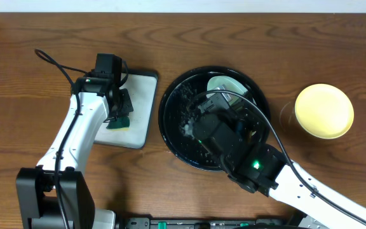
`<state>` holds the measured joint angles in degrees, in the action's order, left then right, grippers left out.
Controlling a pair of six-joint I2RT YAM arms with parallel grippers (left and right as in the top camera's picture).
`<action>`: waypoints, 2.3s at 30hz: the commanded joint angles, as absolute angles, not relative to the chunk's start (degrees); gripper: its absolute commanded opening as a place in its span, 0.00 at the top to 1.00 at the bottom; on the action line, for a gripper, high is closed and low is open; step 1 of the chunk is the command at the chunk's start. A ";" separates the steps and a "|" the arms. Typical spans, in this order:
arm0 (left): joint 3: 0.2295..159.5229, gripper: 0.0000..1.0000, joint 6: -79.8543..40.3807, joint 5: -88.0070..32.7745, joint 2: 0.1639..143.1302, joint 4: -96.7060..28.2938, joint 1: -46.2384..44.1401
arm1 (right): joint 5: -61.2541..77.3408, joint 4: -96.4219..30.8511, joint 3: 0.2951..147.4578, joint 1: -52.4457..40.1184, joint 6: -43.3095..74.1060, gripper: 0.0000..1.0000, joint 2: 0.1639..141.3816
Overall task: Clean dirty plates on tray and stack at the side
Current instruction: 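Lift the red-marked plate off the black tray with the right gripper, then place the red-marked plate on top of the yellow plate stack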
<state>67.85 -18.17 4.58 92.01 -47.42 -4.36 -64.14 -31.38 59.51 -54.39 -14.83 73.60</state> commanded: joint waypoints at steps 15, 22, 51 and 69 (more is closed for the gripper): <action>67.59 0.74 -18.46 4.47 92.18 -47.72 -4.14 | -66.19 -31.07 60.05 -54.85 -15.55 0.99 72.90; 67.59 0.74 -18.46 4.47 92.18 -47.75 -4.14 | -66.15 -31.05 60.05 -54.85 -15.42 0.99 72.90; 67.59 0.74 -18.46 4.47 92.18 -47.70 -4.14 | 9.28 -49.21 66.19 26.06 17.76 0.99 72.93; 67.59 0.75 -18.46 4.45 92.18 -47.70 -4.14 | 9.61 -44.16 66.24 40.88 19.38 0.76 93.78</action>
